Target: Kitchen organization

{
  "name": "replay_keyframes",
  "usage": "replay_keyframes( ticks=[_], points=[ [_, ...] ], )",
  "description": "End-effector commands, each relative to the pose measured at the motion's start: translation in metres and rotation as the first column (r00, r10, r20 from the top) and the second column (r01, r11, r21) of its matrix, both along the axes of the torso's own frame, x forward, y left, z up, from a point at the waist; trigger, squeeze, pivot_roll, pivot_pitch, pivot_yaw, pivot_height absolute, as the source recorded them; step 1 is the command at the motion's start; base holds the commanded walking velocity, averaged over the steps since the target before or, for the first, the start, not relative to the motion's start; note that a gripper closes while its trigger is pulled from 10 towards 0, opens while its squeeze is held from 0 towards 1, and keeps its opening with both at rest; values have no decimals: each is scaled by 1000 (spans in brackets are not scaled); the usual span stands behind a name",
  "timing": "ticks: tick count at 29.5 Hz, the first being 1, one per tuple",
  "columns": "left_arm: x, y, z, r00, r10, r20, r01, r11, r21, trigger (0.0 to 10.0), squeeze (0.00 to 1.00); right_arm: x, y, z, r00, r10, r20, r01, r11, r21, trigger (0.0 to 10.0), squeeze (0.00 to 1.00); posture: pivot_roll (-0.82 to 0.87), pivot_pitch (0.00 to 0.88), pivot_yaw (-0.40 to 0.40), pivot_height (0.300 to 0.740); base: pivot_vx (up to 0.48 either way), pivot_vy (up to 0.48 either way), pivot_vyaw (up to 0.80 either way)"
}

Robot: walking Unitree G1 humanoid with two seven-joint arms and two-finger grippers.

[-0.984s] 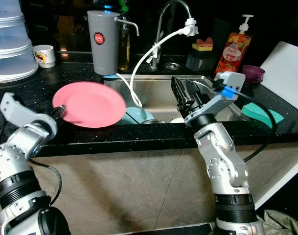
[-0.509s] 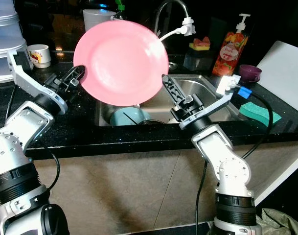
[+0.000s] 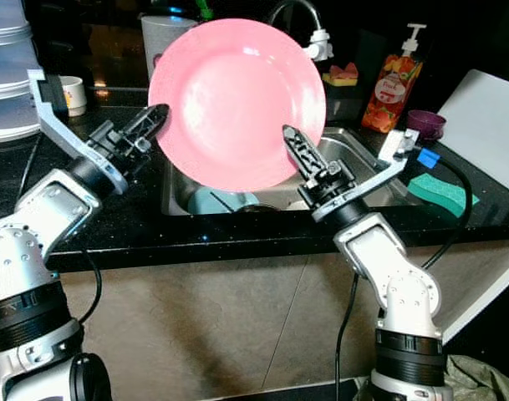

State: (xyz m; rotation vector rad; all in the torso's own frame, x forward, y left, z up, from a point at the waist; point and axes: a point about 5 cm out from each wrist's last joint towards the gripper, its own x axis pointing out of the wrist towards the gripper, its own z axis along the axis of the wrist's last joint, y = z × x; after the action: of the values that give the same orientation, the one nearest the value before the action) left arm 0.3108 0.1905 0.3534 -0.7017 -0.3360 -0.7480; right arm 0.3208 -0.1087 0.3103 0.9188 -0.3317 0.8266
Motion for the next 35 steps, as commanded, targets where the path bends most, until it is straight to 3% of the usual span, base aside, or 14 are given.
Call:
replay_keyframes(
  ticks=[1, 15, 16, 19, 20, 26, 31, 35],
  points=[
    [-5, -4, 0, 1000, -12, 20, 12, 999, 39, 10000, 0, -3, -4, 2, 1000, -8, 9, 8, 1000, 9, 0, 0, 100, 149, -65, 740, 0, 0, 0],
    [0, -13, -5, 999, 42, 13, -43, 995, 90, 10000, 0, -2, -7, 3, 1000, -20, 6, 20, 999, 38, 0, 0, 100, 149, -65, 740, 0, 0, 0],
    [0, -12, -3, 998, 55, 13, -56, 995, 85, 10000, 1000, -2, -7, 3, 1000, -22, 4, 21, 999, 37, 0, 0, 101, 155, -64, 740, 0, 0, 0],
    [0, -11, -2, 998, 59, 15, -60, 996, 71, 10000, 1000, -1, -8, 3, 1000, -28, -1, 28, 999, 33, 0, 0, 101, 155, -64, 740, 0, 0, 0],
    [-2, -7, 0, 998, 58, 19, -59, 998, 29, 10000, 0, 3, -10, 1, 998, -60, -21, 61, 998, 21, 10000, 0, 101, 155, -64, 740, 0, 0, 0],
    [-11, 1, -2, 999, 29, 44, -28, 999, -24, 10000, 0, 13, -20, 2, 992, -124, -32, 125, 991, 44, 10000, 0, 101, 155, -64, 740, 0, 0, 0],
    [-18, 4, -8, 999, 9, 42, -8, 1000, -8, 10000, 0, 25, -27, 5, 982, -185, -30, 187, 981, 47, 10000, 0, 113, 159, -61, 740, 0, 0, 0],
    [-22, -2, -22, 1000, -6, 3, 6, 999, 38, 10000, 0, 56, -26, -1, 921, -388, -34, 378, 911, -162, 10000, 0, 126, 159, -67, 740, 0, 0, 0]
  ],
)
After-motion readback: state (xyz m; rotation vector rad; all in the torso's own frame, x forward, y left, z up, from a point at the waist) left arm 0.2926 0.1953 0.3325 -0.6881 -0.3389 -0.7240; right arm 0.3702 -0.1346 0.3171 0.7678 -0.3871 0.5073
